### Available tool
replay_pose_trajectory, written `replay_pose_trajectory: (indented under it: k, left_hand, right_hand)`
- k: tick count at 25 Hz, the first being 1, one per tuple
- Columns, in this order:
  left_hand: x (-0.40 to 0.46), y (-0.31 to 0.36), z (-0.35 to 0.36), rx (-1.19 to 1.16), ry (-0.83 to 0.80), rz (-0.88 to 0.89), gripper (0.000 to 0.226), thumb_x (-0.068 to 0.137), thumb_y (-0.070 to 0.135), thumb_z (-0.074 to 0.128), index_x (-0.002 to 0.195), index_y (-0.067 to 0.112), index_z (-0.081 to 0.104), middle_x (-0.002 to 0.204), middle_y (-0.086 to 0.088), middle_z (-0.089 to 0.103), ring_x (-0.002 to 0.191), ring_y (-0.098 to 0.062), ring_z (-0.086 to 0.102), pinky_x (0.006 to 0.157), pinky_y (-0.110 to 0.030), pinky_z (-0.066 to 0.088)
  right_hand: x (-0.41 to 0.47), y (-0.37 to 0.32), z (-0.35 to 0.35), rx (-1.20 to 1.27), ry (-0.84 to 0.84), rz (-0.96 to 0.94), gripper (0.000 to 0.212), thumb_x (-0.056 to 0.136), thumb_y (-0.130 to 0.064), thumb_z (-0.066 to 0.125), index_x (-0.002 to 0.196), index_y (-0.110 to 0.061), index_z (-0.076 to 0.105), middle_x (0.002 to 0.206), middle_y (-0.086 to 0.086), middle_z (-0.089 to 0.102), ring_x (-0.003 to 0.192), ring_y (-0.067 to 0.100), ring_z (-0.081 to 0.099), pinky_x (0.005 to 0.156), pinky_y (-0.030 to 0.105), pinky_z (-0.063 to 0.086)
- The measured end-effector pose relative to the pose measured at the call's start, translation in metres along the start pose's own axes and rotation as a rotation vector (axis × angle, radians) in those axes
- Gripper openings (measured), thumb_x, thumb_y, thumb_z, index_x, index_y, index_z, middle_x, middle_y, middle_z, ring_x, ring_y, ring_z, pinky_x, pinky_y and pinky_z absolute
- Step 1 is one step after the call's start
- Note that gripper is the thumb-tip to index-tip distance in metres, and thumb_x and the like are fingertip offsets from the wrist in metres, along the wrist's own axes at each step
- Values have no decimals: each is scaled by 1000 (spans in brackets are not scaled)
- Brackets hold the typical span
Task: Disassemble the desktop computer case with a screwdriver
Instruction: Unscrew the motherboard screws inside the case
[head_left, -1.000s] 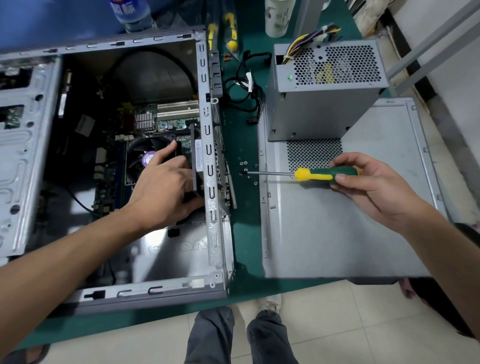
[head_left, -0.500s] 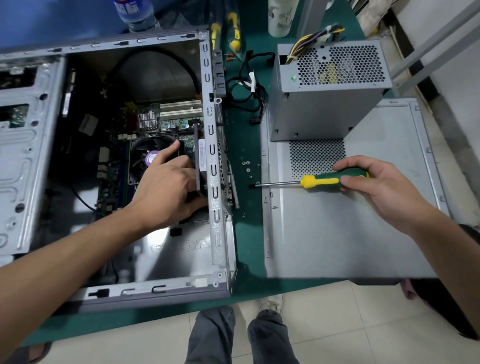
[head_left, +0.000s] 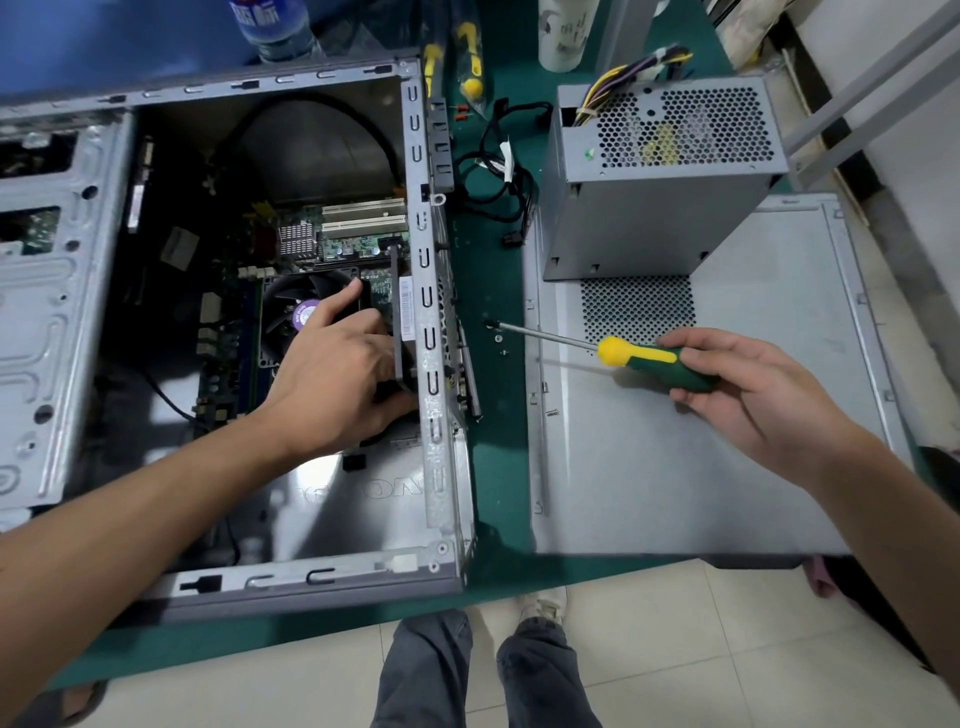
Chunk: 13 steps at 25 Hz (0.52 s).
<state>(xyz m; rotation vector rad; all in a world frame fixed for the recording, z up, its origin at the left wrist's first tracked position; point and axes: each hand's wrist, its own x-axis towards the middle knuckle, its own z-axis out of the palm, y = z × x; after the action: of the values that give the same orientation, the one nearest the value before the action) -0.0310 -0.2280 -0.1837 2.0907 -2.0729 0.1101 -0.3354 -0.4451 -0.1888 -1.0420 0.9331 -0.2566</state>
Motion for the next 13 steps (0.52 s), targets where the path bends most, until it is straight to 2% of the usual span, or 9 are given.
replay_pose_trajectory:
  k: [3,5,7,9,10,13]
  left_hand:
    - [0,-1,-1,12,-33,-18,48,89,46,40,63,17,69,64,5,63,80,-25,63,117,-37,17]
    - [-1,-1,-2,11,-47,-35,47,87,48,41,63,17,68,64,5,63,81,-25,62,118,-33,13]
    - [0,0,-3,3,-46,-44,46,86,48,43,64,17,69,64,4,63,81,-25,62,118,-31,10]
    - [0,1,-3,-5,-45,-45,44,86,47,44,64,17,68,64,4,62,79,-26,62,117,-33,13]
    - [0,1,-4,-8,-44,-41,44,86,46,44,63,17,67,63,4,61,78,-26,62,117,-34,15]
    - [0,2,-5,-9,-46,-38,43,86,45,44,63,17,68,63,4,61,79,-26,62,116,-36,17]
  right_hand:
    - [0,1,7,-137,7,-20,29,96,-7,51,90,-20,76,84,2,69,66,13,56,66,25,47]
    - [1,1,12,-172,54,-37,31,95,-5,50,84,-20,76,80,5,68,63,16,55,62,27,45]
    - [1,0,19,-152,137,-64,31,93,-4,49,78,-15,74,76,12,68,63,21,59,56,28,44]
    - [0,0,26,-24,198,-29,22,92,-8,54,78,-10,71,72,14,68,59,21,61,49,25,45]
    - [-3,1,29,77,181,19,18,91,-14,58,80,-9,71,73,13,68,58,19,62,47,23,47]
    - [-18,10,31,266,-26,155,21,84,-31,64,84,-15,77,83,12,69,63,16,66,53,22,53]
